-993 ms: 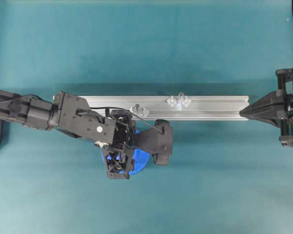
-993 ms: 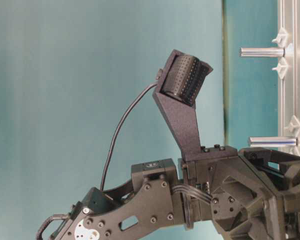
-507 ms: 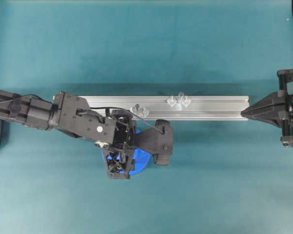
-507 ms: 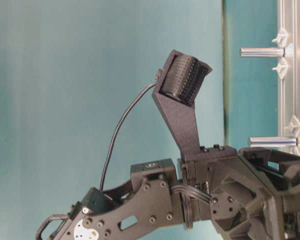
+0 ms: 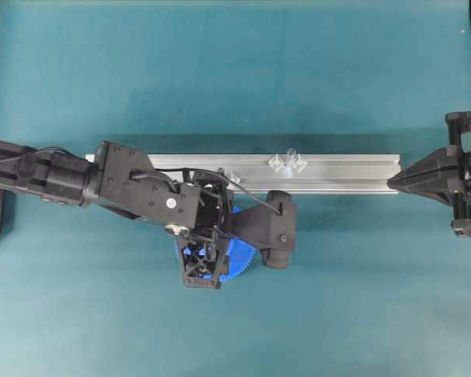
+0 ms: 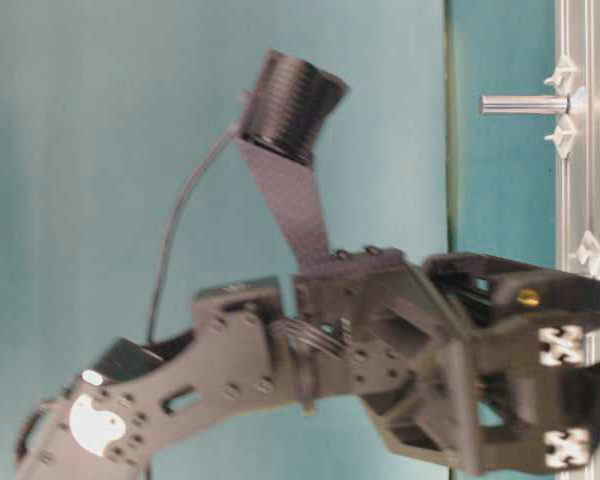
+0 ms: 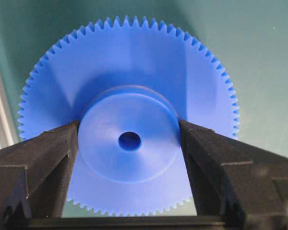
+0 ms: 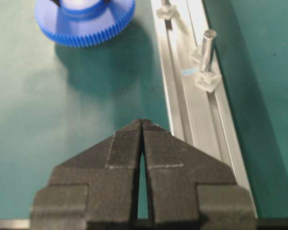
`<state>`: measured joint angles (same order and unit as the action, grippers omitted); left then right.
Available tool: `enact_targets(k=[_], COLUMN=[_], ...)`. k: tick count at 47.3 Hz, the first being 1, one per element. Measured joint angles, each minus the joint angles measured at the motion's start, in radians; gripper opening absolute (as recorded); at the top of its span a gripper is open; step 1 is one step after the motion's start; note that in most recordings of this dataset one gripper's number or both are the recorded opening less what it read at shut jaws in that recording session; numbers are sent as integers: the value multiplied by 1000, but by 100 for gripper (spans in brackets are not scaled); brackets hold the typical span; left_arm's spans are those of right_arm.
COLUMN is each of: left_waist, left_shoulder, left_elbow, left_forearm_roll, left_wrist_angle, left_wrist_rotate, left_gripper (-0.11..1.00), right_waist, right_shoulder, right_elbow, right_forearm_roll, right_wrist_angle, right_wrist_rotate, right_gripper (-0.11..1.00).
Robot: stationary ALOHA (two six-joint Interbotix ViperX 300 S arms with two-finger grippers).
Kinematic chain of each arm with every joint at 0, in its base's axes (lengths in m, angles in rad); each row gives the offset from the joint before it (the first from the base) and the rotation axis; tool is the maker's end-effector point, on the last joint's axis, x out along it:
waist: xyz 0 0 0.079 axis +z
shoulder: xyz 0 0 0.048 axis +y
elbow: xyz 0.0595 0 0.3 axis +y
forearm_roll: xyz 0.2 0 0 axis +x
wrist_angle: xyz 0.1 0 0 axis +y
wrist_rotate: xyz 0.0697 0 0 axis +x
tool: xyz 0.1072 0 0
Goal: Find the location of the shaft and insert the large gear.
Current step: 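Lift the blue gear and carry it toward the left shaft on the rail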
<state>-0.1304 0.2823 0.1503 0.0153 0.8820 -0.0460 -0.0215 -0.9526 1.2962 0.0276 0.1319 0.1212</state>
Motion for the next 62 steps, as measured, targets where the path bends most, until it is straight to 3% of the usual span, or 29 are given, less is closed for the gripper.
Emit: enact_targets(k=[24, 53, 62], left_waist=[3, 86, 103], left_shoulder=[-14, -6, 37], left_elbow=[-133, -316, -380], left_forearm_roll=[3, 5, 5], left_wrist_angle=[179, 268, 331], left_wrist_rotate=[92, 127, 181], left_gripper=[71, 71, 71], right_waist=[0, 0, 0], right_shoulder=[-23, -49, -49], right_elbow=[0, 0, 0], right_forearm_roll=[0, -2, 0], right_wrist_angle=[0, 32, 32], right_wrist_rotate=[3, 3, 3], right_gripper=[1, 1, 1])
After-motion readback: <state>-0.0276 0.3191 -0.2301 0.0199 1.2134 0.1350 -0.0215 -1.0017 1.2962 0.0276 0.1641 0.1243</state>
